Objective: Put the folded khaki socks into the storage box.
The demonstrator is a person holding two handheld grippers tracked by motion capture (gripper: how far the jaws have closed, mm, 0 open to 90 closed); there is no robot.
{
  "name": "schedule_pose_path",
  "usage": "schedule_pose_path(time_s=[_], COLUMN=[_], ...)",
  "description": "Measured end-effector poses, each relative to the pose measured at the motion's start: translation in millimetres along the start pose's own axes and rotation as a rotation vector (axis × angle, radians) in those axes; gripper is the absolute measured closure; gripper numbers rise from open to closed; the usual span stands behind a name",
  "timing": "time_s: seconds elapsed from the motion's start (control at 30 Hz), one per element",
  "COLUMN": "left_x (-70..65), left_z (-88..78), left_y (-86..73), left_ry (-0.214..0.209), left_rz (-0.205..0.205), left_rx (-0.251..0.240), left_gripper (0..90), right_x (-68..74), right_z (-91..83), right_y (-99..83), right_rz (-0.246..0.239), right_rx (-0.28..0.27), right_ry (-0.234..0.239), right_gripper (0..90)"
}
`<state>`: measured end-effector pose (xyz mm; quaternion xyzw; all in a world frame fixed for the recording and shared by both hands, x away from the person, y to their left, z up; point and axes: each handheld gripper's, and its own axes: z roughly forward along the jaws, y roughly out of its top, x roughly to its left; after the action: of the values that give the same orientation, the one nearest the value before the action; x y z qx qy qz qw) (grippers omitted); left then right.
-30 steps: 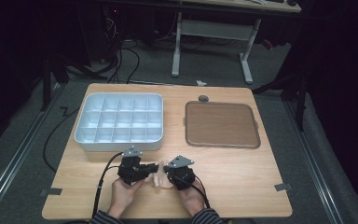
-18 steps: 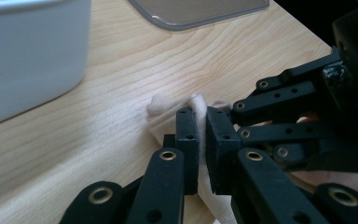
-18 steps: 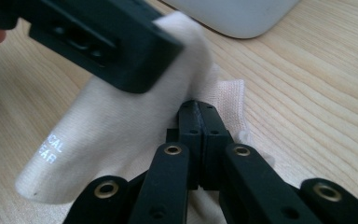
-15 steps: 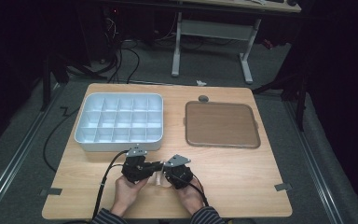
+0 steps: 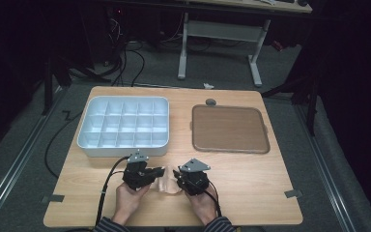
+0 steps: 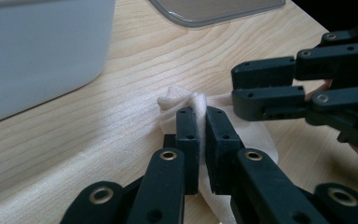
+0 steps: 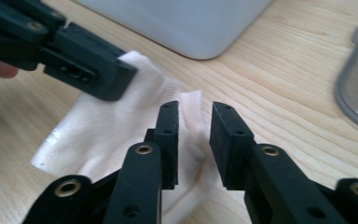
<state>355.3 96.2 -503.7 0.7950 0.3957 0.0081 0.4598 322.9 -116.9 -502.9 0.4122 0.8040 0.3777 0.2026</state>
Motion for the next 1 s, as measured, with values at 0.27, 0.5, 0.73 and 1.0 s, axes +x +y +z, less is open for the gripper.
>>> schedule_pose_path(time_s=[0.27, 0.5, 0.73, 1.0], left_x=[-1.2, -1.8, -2.7, -6.2], left_z=[-0.3, -3.1, -1.0, 0.3], left_y=[0.7, 0.8, 1.8, 6.7], left_ry=[0.006, 0.01, -0.007, -0.017], left_rz=[-0.009, -0.009, -0.011, 0.003], left_rx=[0.0, -0.005, -0.01, -0.012], left_gripper=[85.4, 85.4, 85.4, 85.3], right_x=[-4.3, -4.6, -0.1, 1.2], right_z=[1.9, 12.4, 18.9, 21.9], right_y=[-3.1, -7.6, -8.1, -7.6], right_rz=[0.033, 0.038, -0.006, -0.036], right_rx=[0.024, 0.07, 0.093, 0.091], right_ry=[-0.003, 0.006, 0.007, 0.012], right_gripper=[67.5, 67.6, 68.8, 69.6])
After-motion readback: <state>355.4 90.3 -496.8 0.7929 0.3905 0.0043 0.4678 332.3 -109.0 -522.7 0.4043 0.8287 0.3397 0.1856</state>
